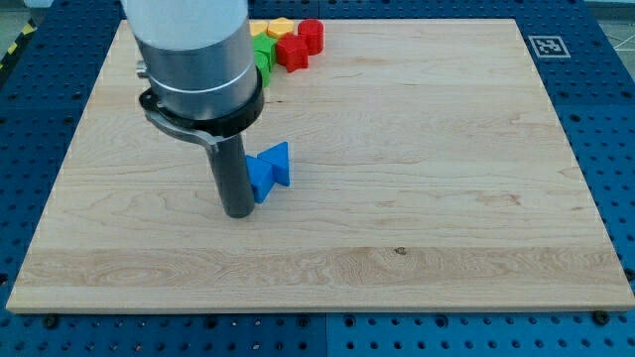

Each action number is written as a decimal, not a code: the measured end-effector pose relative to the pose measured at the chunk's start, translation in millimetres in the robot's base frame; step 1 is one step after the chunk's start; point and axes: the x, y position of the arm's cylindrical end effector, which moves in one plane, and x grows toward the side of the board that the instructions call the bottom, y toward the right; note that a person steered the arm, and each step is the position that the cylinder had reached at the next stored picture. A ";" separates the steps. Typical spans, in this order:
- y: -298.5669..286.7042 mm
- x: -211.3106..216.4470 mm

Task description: Move blue cube along with blue triangle to the center

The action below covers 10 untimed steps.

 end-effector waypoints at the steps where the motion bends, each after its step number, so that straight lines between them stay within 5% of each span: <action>1: -14.0 -1.7; 10: 122.6 -77.1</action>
